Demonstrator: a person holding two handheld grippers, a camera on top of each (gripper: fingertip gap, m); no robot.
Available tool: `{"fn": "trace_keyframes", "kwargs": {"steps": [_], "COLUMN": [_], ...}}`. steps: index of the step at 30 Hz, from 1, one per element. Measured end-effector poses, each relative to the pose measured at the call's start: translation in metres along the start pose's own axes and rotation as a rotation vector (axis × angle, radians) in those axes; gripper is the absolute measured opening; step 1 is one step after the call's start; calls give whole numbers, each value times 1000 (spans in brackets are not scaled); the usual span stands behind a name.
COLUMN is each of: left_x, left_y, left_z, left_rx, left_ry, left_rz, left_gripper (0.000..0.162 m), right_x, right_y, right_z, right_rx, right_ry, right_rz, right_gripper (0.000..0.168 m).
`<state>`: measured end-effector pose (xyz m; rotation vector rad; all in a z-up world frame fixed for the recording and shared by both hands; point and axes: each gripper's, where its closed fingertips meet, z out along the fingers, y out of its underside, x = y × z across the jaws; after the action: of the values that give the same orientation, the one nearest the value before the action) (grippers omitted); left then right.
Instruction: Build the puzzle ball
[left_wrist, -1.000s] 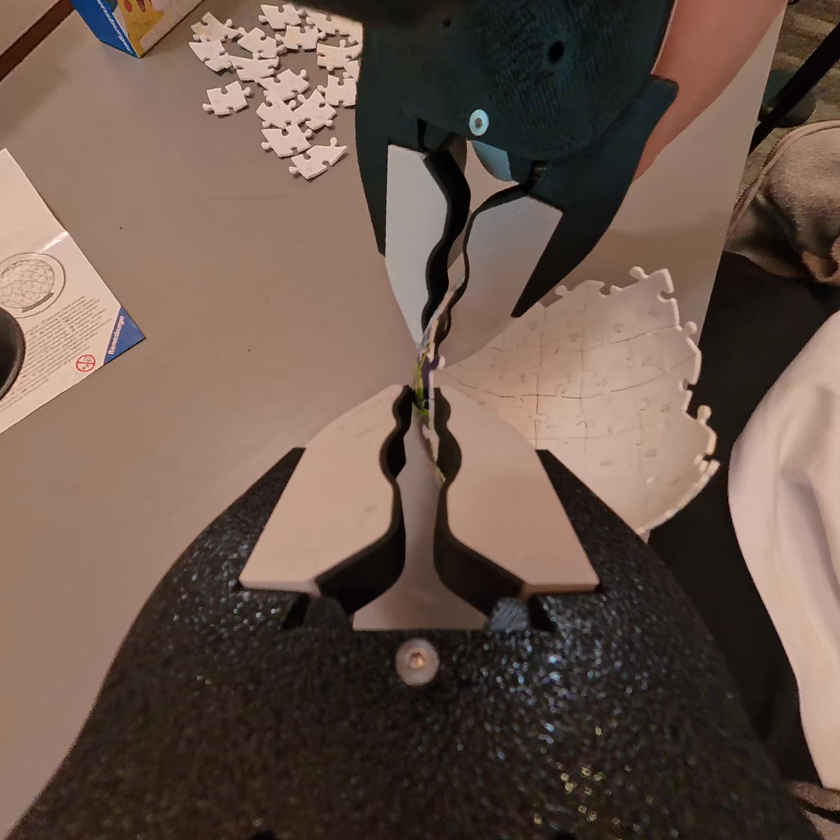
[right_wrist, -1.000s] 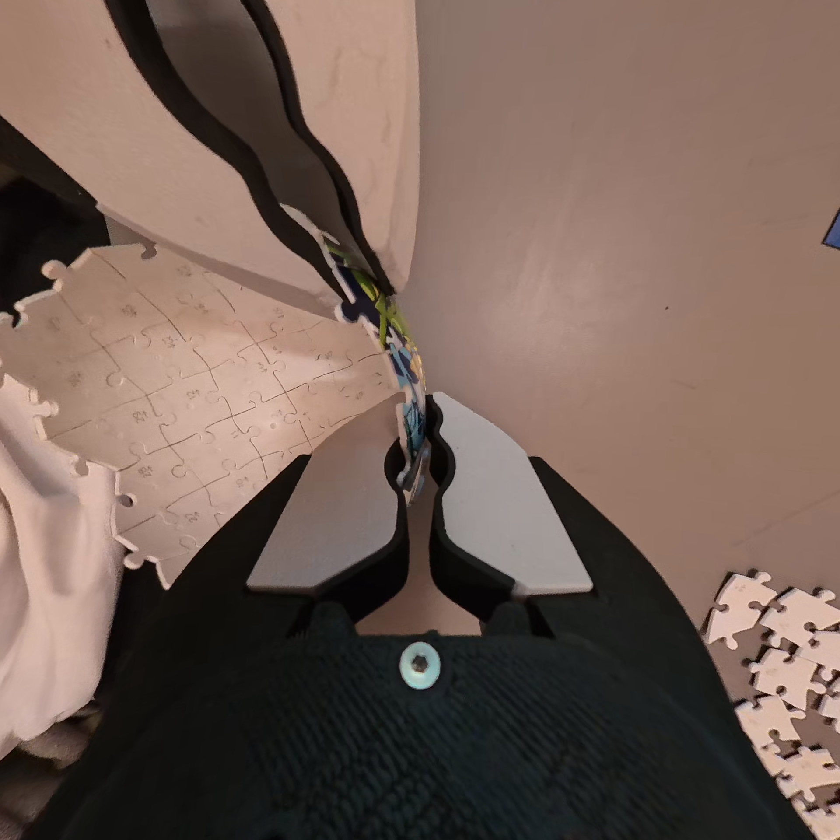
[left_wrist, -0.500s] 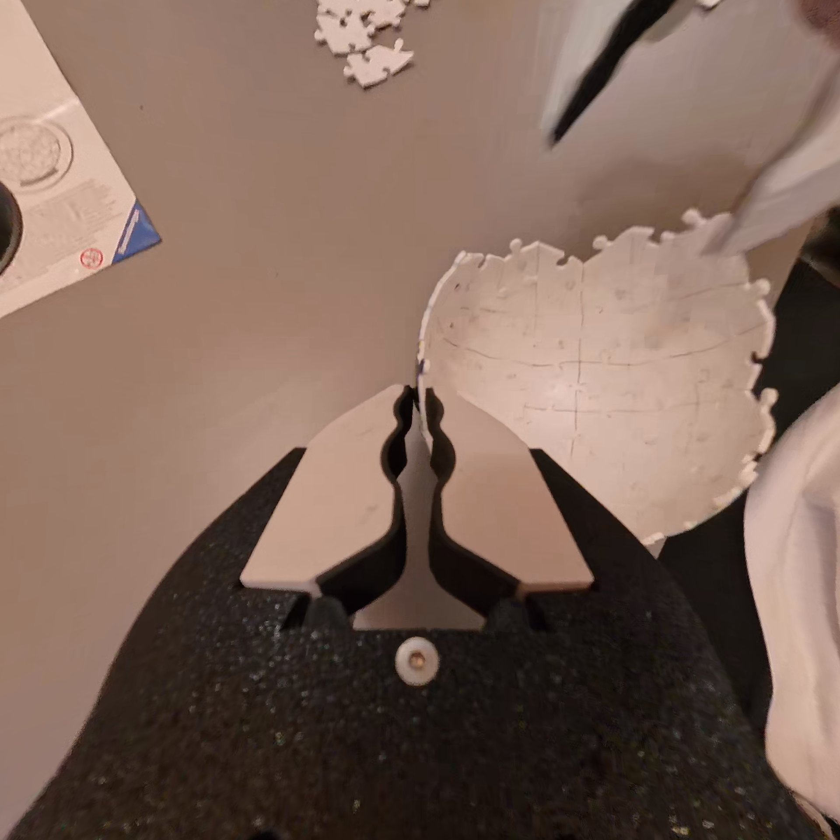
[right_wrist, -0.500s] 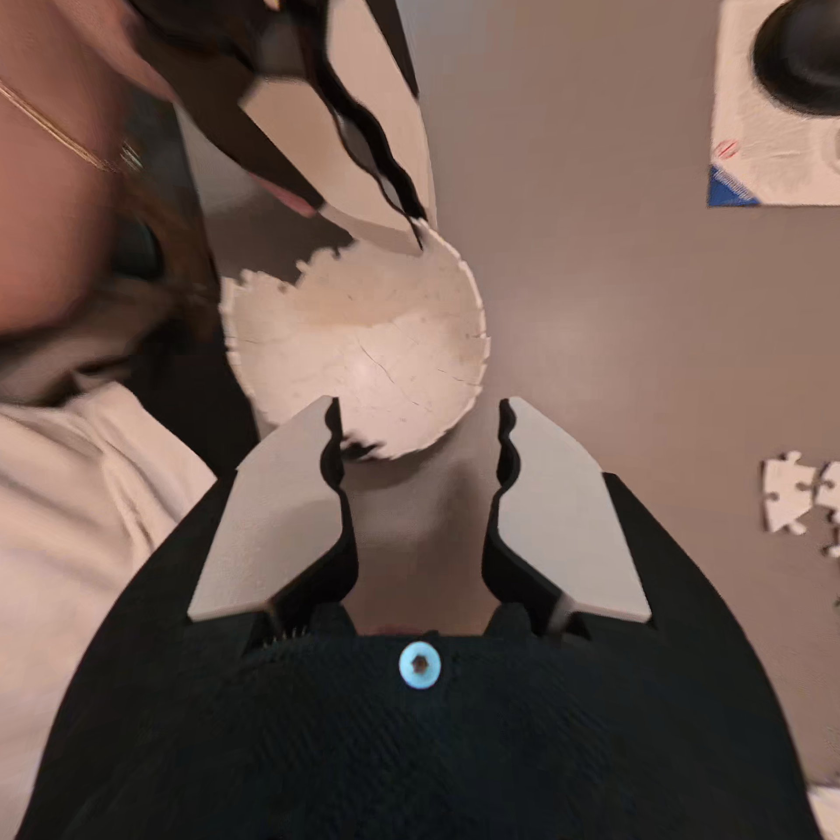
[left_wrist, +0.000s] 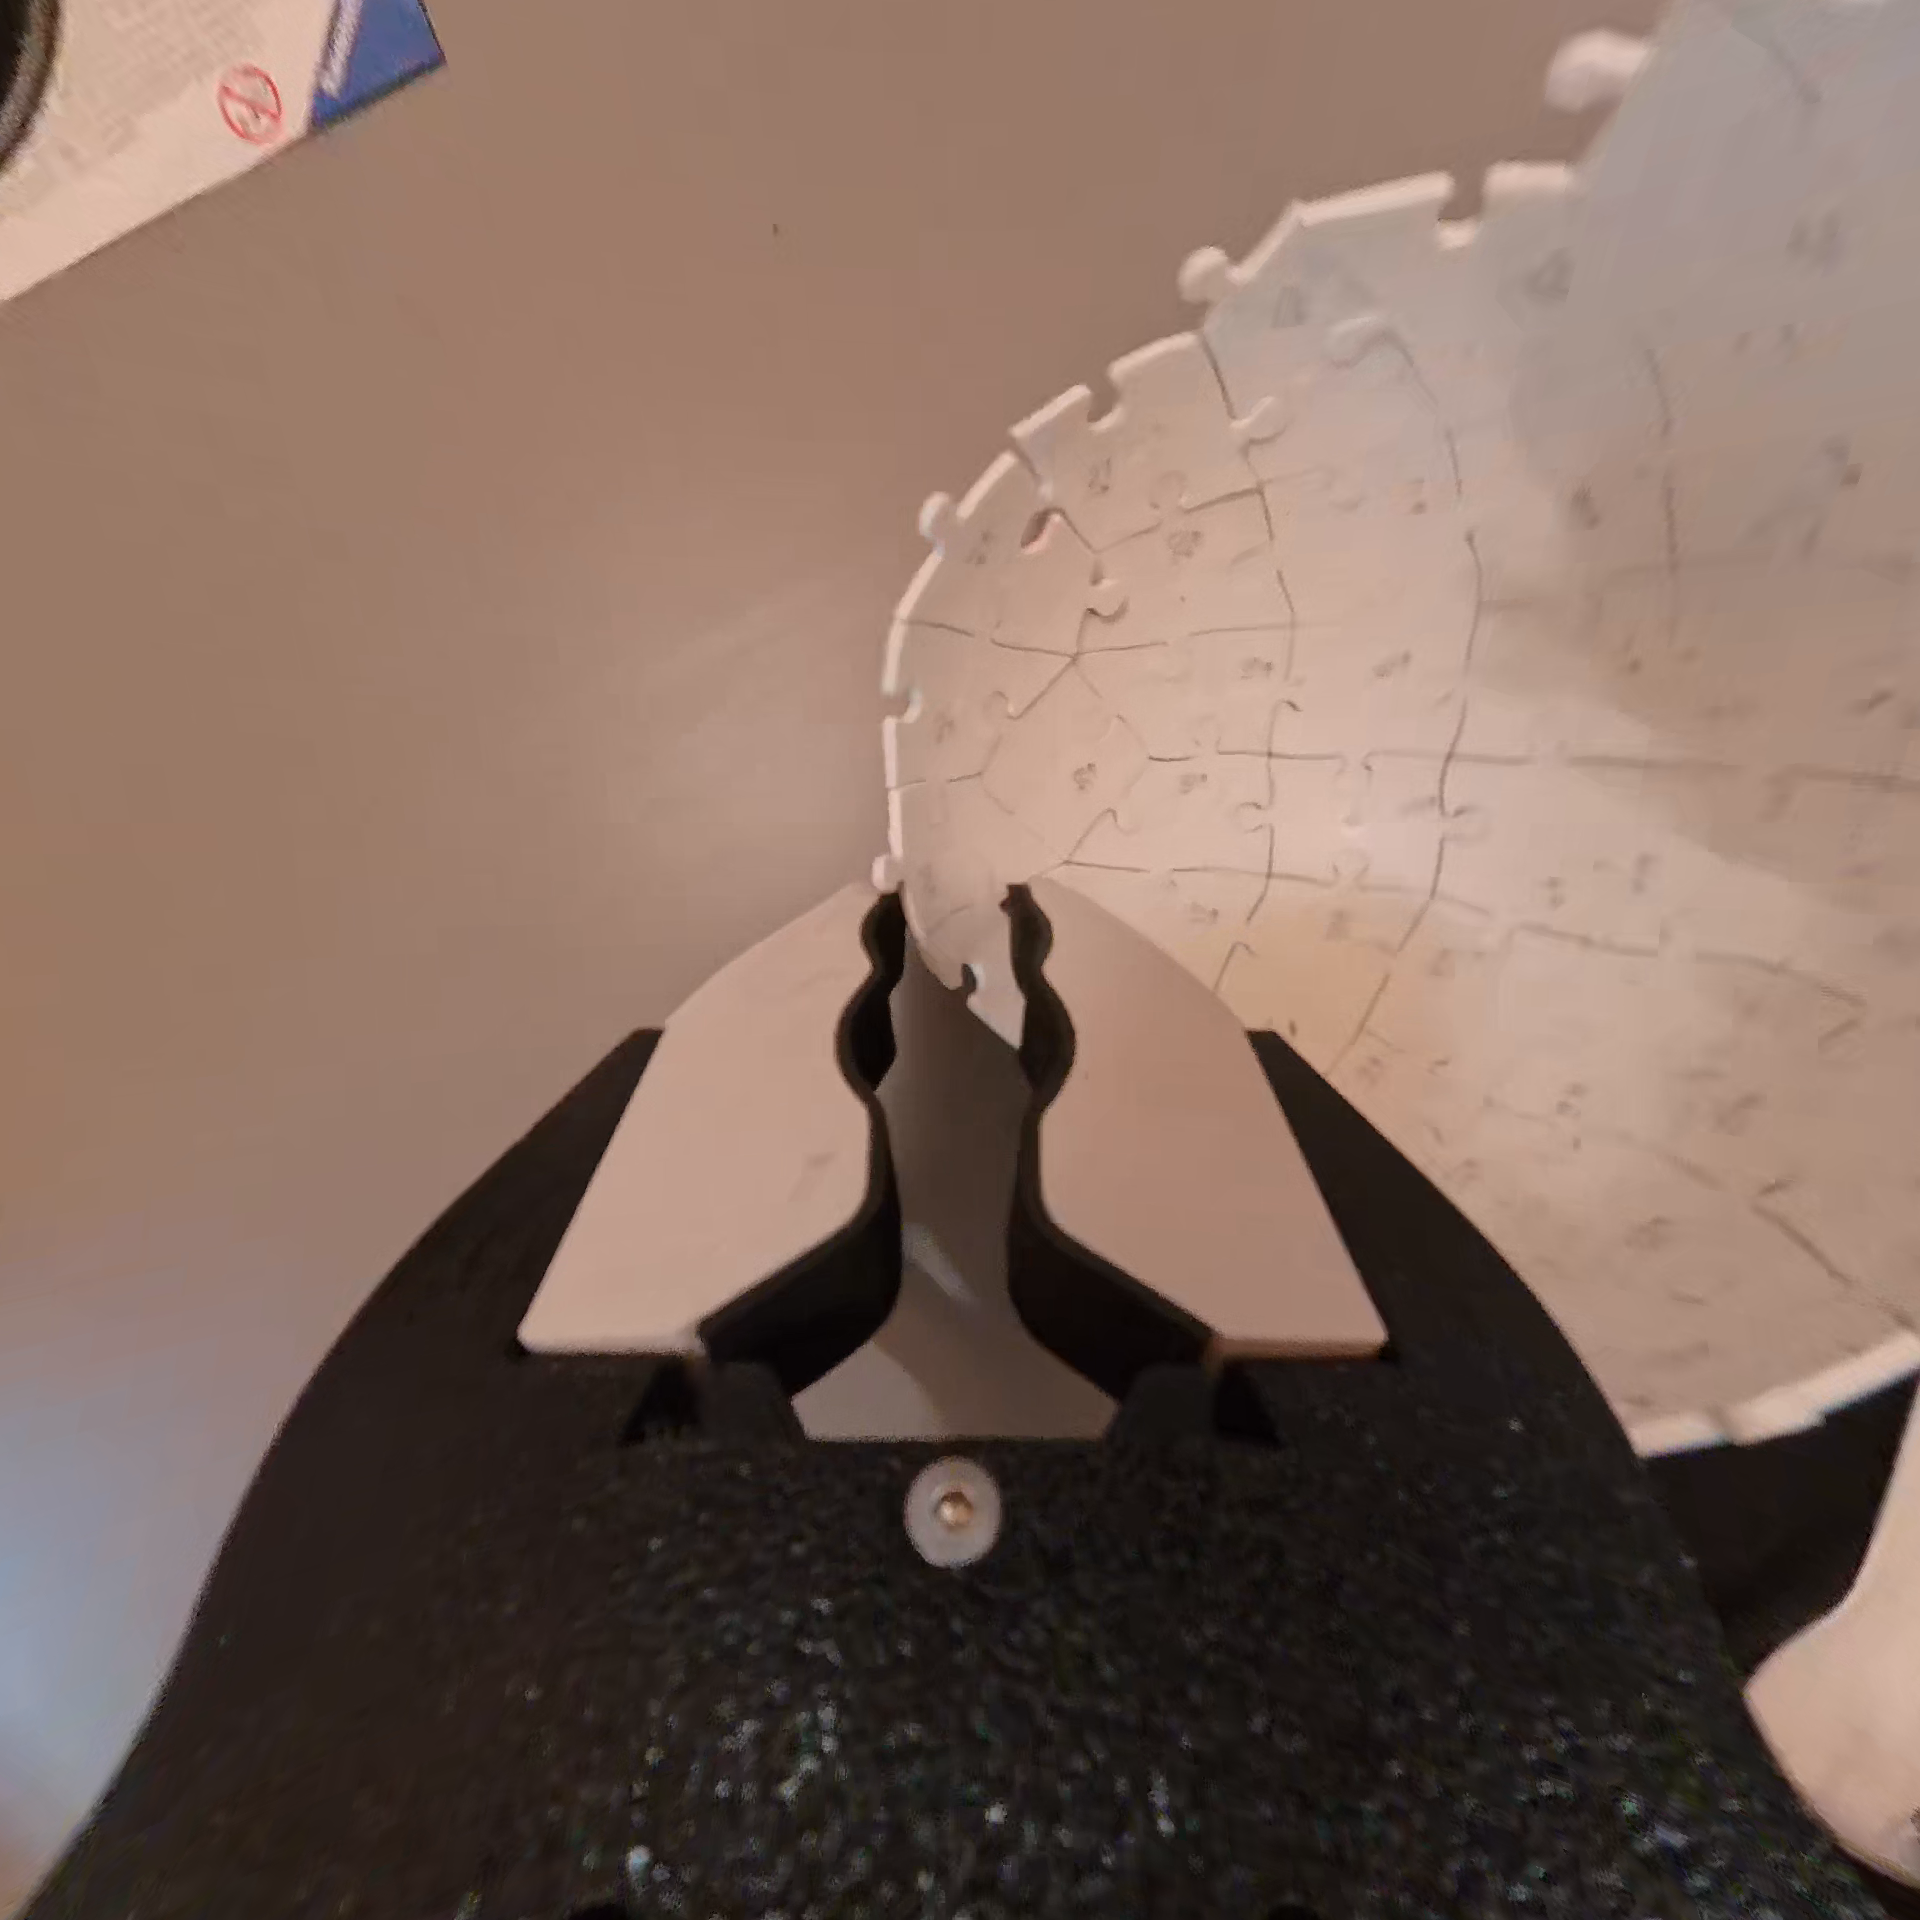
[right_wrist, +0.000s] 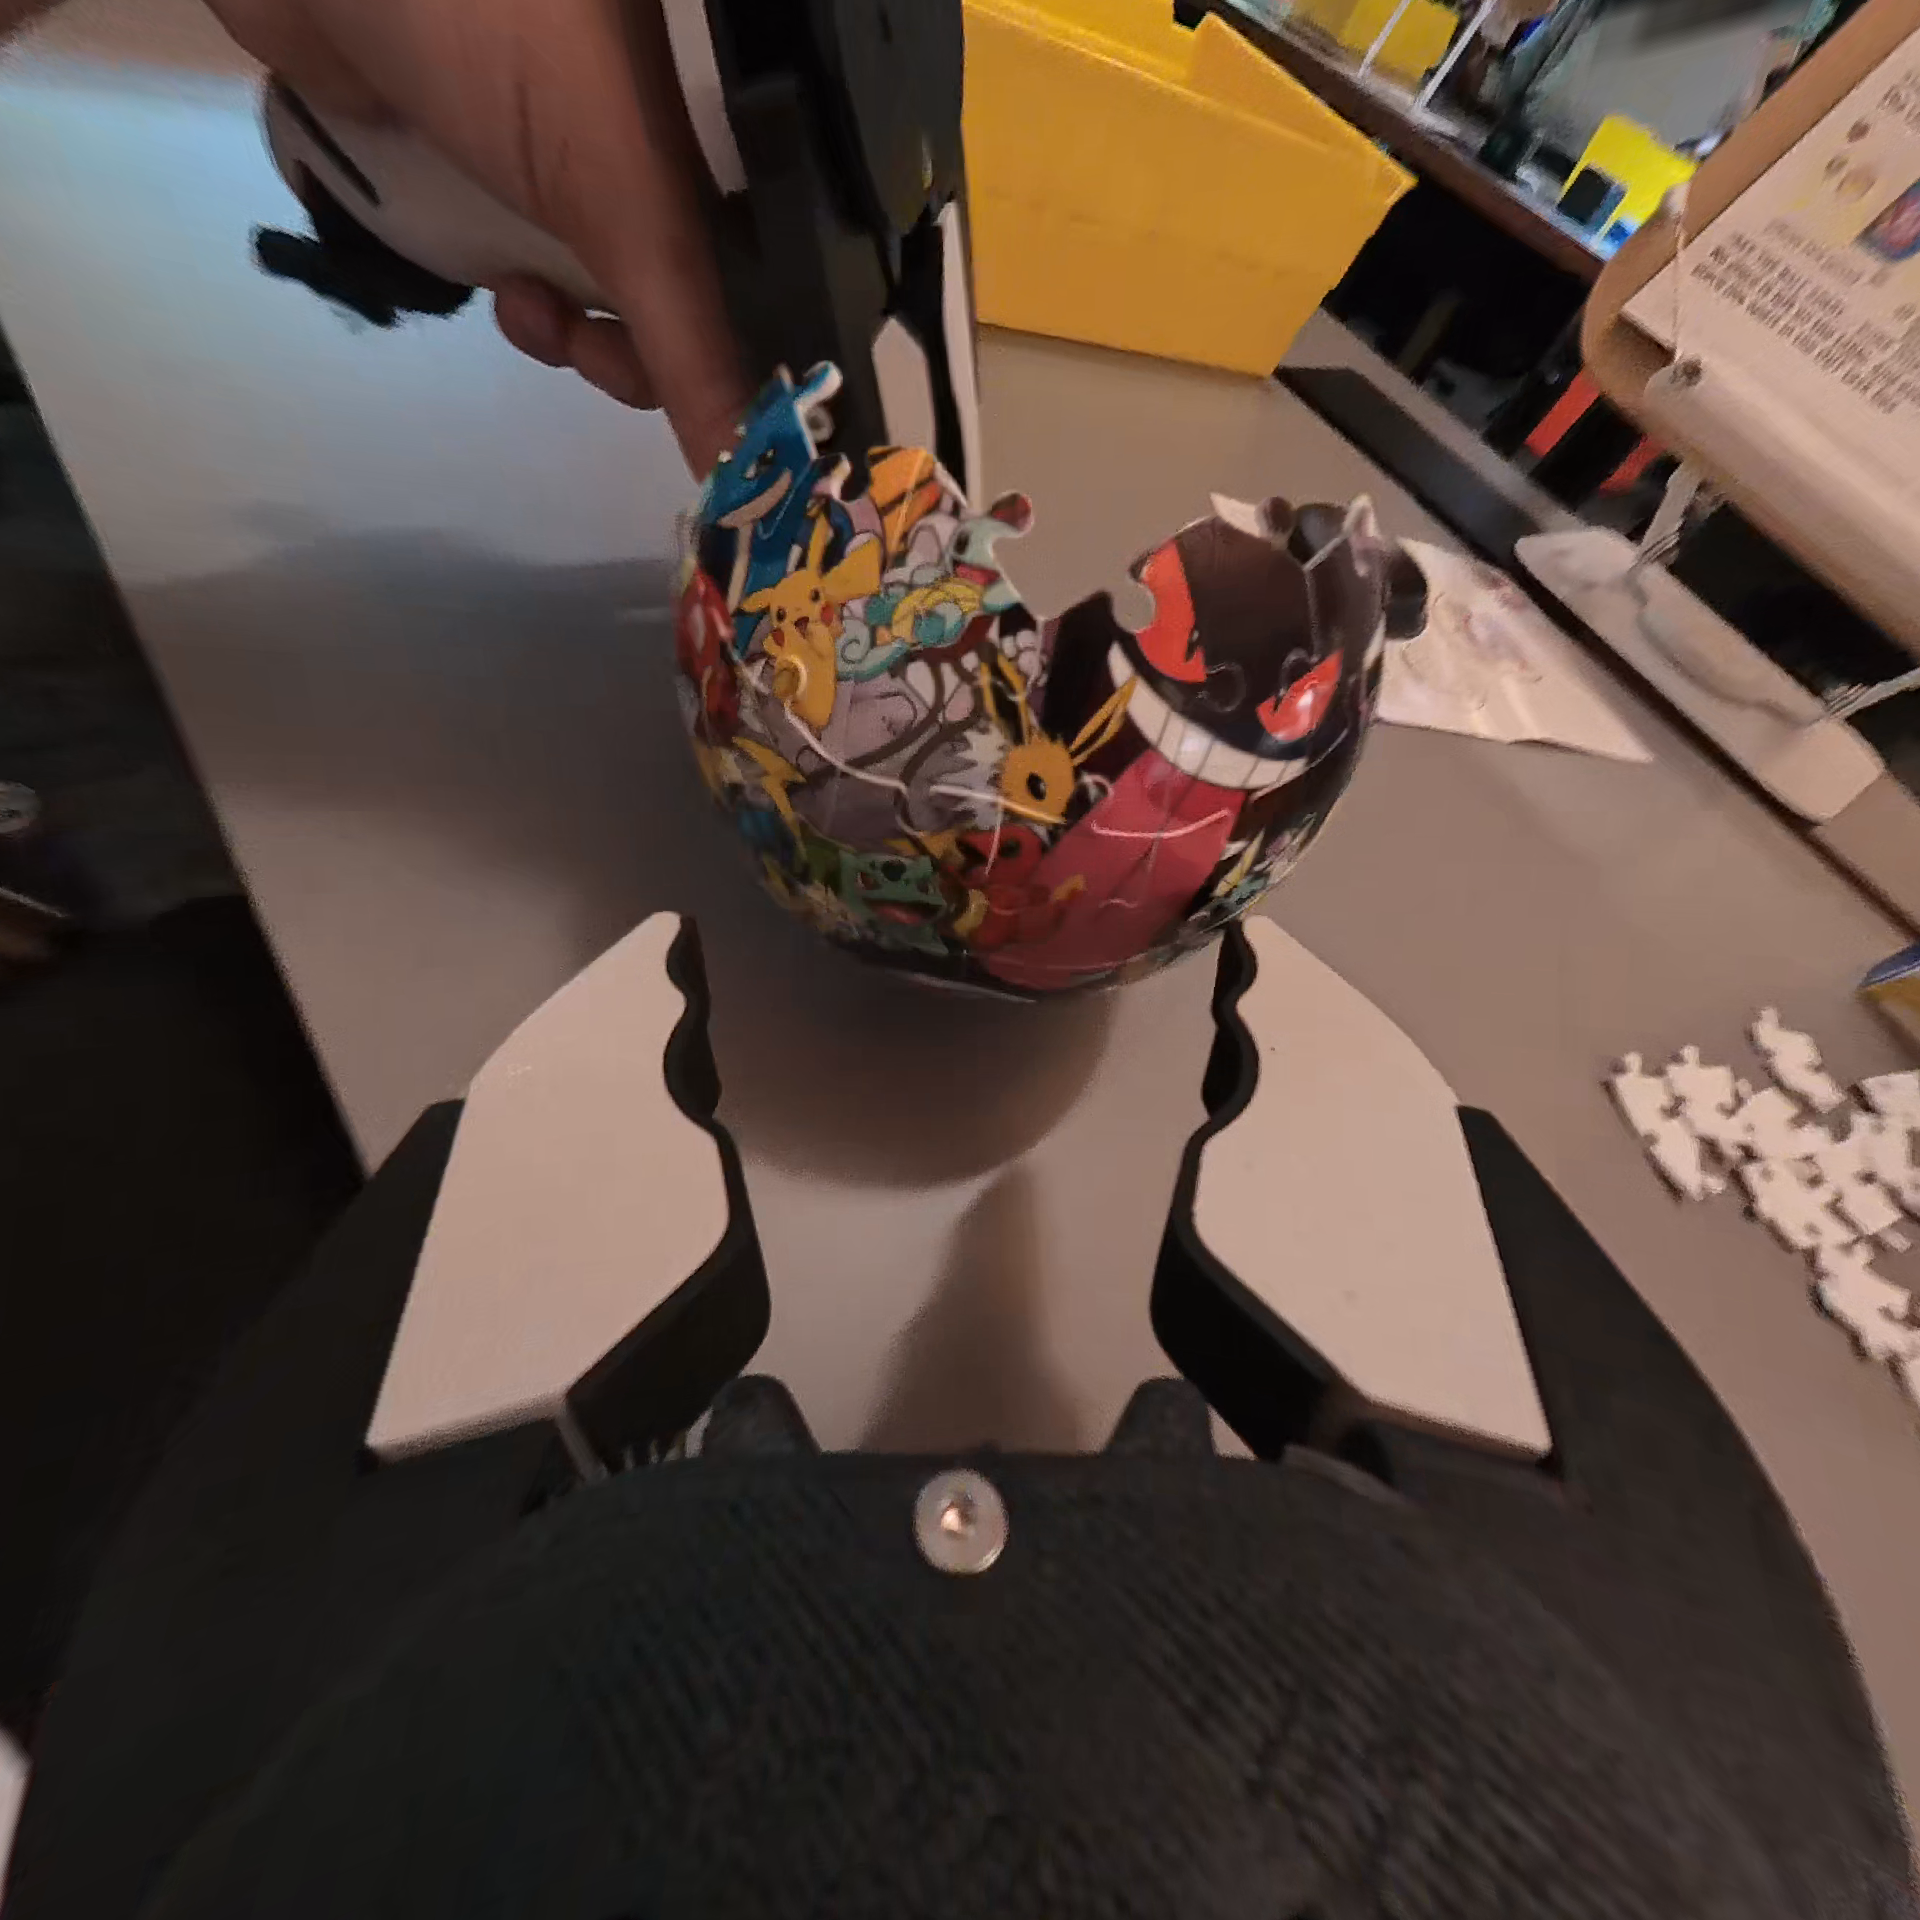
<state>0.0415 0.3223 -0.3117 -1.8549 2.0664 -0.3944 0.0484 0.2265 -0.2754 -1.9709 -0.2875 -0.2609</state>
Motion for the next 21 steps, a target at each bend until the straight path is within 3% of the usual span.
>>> {"fn": "trace_keyframes", "kwargs": {"steps": [3,11,13,16,21], "left_x": [2,-5,-14,-17,-35], "left_y": [8,27,32,35,44], "left_z": [1,-2,-2,1,1], "left_rx": [-7,-26,-31,-22,-13], "left_ry": [27,76,45,84,2], "left_rz": [-35,-120,-156,-224,-262], "left_gripper": [24,35,53,53,77], "right_x": [12,16,16,15,8], "right_y": [-4,-25,-29,-34,-35], "right_z": [9,20,23,31,42], "right_rx": [28,162,184,211,216], "right_ry": [-6,-295,-349,-364,-348], "right_rz": [-55,-78,-77,-80,-125], "right_gripper": [91,83,80,80,83]}}
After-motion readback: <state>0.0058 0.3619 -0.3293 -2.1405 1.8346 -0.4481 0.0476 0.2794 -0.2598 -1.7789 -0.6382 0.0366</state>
